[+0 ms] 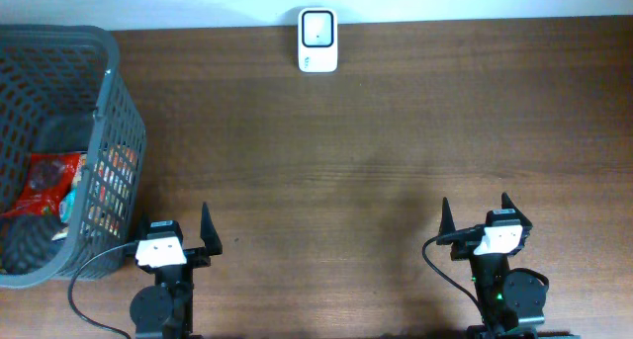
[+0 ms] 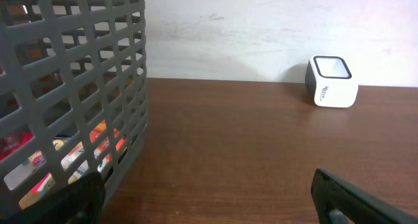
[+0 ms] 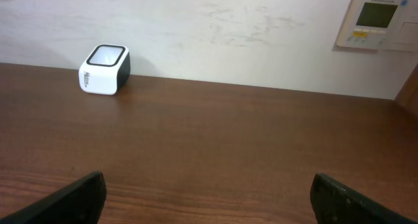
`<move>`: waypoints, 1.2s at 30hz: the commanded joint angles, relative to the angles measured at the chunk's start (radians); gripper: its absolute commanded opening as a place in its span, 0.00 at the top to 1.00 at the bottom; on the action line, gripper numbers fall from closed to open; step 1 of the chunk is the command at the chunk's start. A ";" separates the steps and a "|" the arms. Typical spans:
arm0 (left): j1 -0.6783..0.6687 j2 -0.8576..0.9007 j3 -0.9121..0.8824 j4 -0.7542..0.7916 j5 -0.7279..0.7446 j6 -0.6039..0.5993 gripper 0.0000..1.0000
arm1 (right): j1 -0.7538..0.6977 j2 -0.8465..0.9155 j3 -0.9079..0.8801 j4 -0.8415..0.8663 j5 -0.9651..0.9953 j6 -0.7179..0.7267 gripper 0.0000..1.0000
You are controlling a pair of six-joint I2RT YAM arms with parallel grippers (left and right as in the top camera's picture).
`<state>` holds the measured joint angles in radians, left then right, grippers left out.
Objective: Scan the item barcode
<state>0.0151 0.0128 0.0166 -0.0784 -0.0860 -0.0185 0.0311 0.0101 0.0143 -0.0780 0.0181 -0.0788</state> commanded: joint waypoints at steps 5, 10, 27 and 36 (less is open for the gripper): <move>-0.004 -0.006 -0.008 0.003 -0.007 0.012 0.01 | -0.005 -0.006 -0.009 -0.003 0.002 0.005 0.02; -0.004 -0.006 -0.008 0.003 -0.007 0.012 0.01 | -0.005 -0.006 -0.009 -0.003 0.002 0.005 0.02; -0.004 -0.006 -0.008 0.003 -0.007 0.012 0.01 | -0.005 -0.006 -0.009 -0.003 0.002 0.005 0.02; -0.006 -0.006 -0.007 0.072 0.392 -0.102 0.01 | -0.005 -0.006 -0.009 -0.003 0.002 0.005 0.02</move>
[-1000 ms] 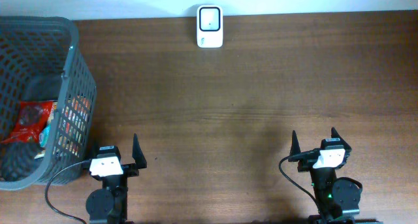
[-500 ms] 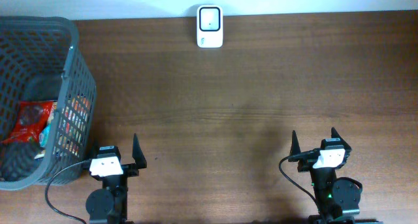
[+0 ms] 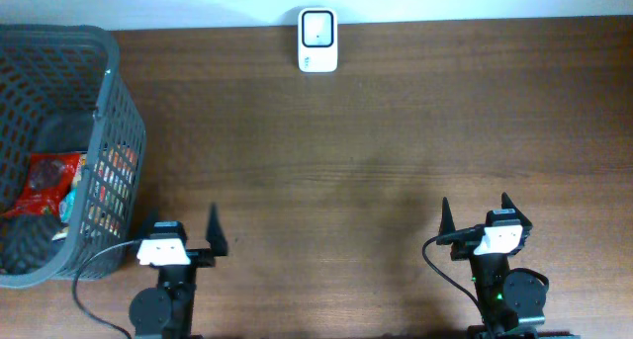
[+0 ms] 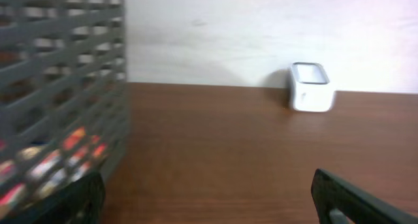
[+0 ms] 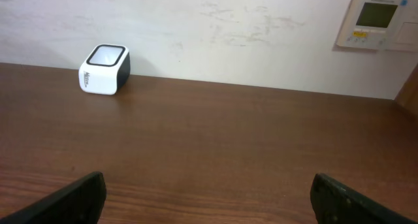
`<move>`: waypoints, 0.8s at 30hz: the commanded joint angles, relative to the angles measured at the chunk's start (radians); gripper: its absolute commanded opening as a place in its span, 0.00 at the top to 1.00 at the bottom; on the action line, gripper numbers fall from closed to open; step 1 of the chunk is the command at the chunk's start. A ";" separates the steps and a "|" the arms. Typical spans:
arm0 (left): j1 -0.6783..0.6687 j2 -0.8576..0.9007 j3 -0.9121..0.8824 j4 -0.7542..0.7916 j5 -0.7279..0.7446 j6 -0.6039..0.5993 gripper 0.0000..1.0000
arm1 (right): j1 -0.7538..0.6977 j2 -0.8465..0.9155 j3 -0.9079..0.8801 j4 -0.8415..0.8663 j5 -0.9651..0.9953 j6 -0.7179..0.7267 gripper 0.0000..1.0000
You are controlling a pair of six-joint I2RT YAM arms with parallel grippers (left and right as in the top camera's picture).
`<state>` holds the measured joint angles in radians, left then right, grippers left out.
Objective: Scan the item barcode
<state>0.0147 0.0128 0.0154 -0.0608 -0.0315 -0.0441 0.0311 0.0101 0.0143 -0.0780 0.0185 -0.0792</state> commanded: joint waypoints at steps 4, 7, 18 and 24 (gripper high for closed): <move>-0.005 -0.006 -0.005 0.478 0.690 -0.076 0.01 | -0.005 -0.006 -0.009 -0.003 0.001 0.005 0.02; -0.005 -0.002 0.109 0.479 0.642 -0.075 0.01 | -0.005 -0.006 -0.009 -0.003 0.001 0.005 0.01; -0.005 0.762 1.004 -0.200 0.565 0.053 0.01 | -0.005 -0.006 -0.009 -0.003 0.001 0.005 0.02; 0.017 1.319 1.796 -0.916 0.237 -0.017 0.01 | -0.005 -0.006 -0.009 -0.003 0.001 0.005 0.02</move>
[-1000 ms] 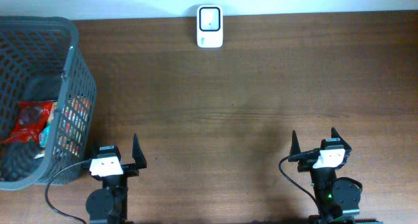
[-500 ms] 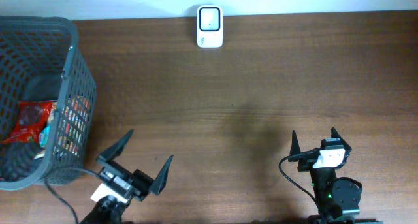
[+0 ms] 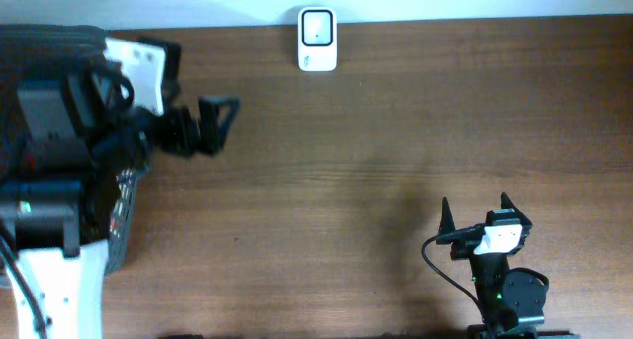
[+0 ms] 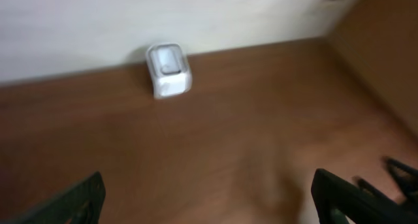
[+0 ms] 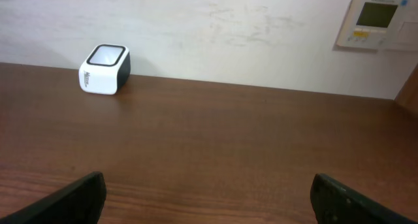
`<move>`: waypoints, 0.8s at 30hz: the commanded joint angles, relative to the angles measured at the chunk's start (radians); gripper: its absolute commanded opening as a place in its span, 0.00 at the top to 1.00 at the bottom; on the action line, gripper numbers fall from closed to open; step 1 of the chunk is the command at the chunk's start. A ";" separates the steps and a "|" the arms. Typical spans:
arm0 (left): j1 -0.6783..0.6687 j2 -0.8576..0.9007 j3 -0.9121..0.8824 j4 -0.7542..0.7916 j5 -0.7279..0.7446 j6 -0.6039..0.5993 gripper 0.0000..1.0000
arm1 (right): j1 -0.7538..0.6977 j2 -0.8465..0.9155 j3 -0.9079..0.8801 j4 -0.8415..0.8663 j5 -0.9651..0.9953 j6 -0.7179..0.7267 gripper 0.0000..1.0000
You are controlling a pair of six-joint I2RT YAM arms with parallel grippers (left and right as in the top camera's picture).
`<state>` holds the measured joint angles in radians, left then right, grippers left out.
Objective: Scan the item barcode
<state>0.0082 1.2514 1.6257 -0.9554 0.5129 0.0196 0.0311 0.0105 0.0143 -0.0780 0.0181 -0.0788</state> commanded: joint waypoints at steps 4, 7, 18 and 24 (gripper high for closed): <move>0.368 0.312 0.561 -0.168 -0.483 -0.219 0.01 | -0.005 -0.007 -0.009 -0.003 0.002 0.005 0.02; 0.606 0.346 0.559 -0.231 -0.494 -0.236 0.01 | -0.005 -0.007 -0.009 -0.003 0.002 0.005 0.02; 0.640 0.655 0.269 -0.455 -0.491 -0.100 0.07 | -0.005 -0.007 -0.009 -0.003 0.001 0.005 0.02; 0.599 0.763 0.060 -0.397 -0.526 -0.116 0.06 | -0.005 -0.007 -0.009 -0.003 0.002 0.005 0.02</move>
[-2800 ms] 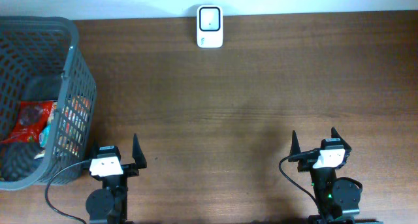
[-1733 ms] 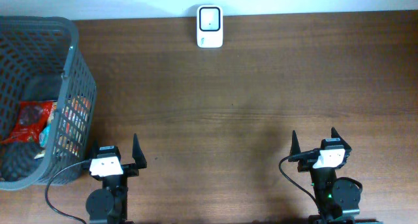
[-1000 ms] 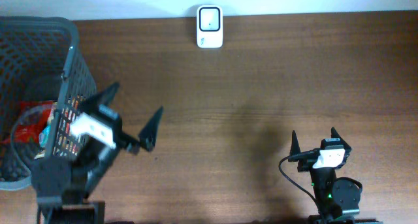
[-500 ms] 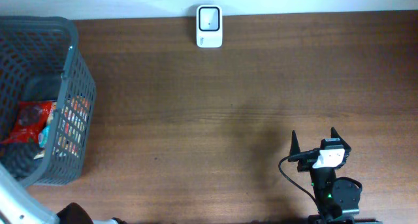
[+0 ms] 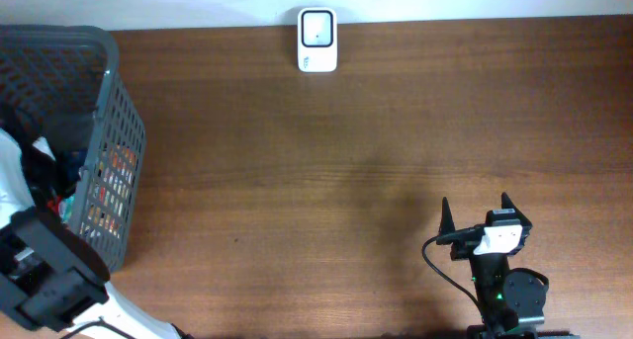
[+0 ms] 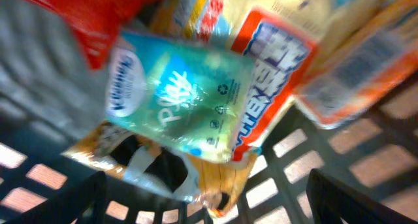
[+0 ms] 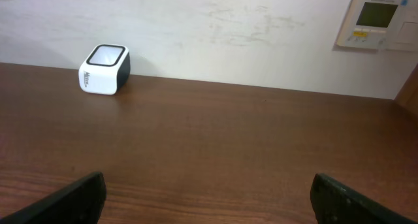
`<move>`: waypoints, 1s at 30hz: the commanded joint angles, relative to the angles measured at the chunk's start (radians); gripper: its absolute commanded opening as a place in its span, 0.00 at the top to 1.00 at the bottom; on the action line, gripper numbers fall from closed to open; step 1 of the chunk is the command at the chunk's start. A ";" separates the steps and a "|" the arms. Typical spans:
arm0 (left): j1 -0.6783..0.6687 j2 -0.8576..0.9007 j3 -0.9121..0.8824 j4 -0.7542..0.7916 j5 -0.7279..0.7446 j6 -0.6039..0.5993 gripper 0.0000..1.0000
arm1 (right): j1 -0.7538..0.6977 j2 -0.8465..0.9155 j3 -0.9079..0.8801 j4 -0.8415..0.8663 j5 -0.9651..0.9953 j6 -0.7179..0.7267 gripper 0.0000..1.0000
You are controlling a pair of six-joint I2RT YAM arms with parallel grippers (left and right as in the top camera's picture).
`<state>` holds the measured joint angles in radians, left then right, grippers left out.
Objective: Scan the item barcode
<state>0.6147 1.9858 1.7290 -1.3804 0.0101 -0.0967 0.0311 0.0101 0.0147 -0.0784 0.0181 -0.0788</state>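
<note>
The white barcode scanner (image 5: 317, 27) stands at the table's far edge, also in the right wrist view (image 7: 104, 70). My left gripper (image 6: 208, 204) is open and points down into the grey basket (image 5: 111, 131), close over a teal tissue pack (image 6: 183, 96) lying on orange-and-white packets (image 6: 277, 54). A red packet (image 6: 98, 18) lies beside it. Both dark fingertips (image 6: 55, 198) show at the frame's lower corners with nothing between them. My right gripper (image 5: 476, 212) rests open at the front right.
The basket's mesh floor (image 6: 313, 159) shows under the packets, and its walls surround my left gripper. A wall thermostat (image 7: 377, 21) hangs behind the table at the right. The brown table (image 5: 376, 151) spreads between basket and right arm.
My left arm was raised beside the basket's right wall with its camera toward the scanner. It now reaches down inside the basket, just above the packets. The right arm has not moved.
Both grippers first rested open at the table's front edge. The left one then stood turned slightly to the right, later was high up by the basket, and now hangs open inside it over the tissue pack. The right gripper has stayed put.
</note>
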 commanded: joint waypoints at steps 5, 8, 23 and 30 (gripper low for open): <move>-0.010 0.068 -0.122 0.131 -0.135 -0.138 0.28 | -0.005 -0.006 -0.009 -0.003 0.002 0.005 0.02; -0.010 0.068 -0.146 0.153 -0.134 -0.138 0.74 | -0.005 -0.006 -0.009 -0.003 0.002 0.005 0.02; -0.042 0.059 1.034 -0.286 0.317 -0.130 1.00 | -0.005 -0.006 -0.009 -0.003 0.002 0.005 0.02; -0.698 0.090 1.091 -0.282 0.243 0.001 1.00 | -0.005 -0.006 -0.009 -0.003 0.002 0.005 0.01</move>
<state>0.1078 2.0403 2.8613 -1.6608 0.3622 -0.1223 0.0311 0.0093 0.0147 -0.0780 0.0177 -0.0788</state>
